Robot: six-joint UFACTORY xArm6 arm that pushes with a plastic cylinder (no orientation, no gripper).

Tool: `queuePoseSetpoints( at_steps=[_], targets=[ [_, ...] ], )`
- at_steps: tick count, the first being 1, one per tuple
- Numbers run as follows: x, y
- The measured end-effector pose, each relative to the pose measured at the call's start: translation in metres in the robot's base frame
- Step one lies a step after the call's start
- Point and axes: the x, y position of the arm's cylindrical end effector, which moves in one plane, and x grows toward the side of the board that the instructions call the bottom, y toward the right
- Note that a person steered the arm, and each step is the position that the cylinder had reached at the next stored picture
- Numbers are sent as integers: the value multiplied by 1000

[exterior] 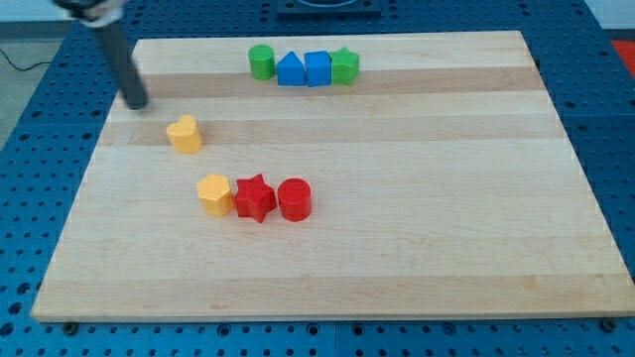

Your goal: Move the yellow heart right to the red circle

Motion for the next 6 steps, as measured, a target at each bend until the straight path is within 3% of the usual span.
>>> queuePoseSetpoints(
  at_steps=[1,2,3,5,6],
  targets=[
    [17,-11],
    [47,15],
    [69,51],
    [72,179],
    [66,156]
  ],
)
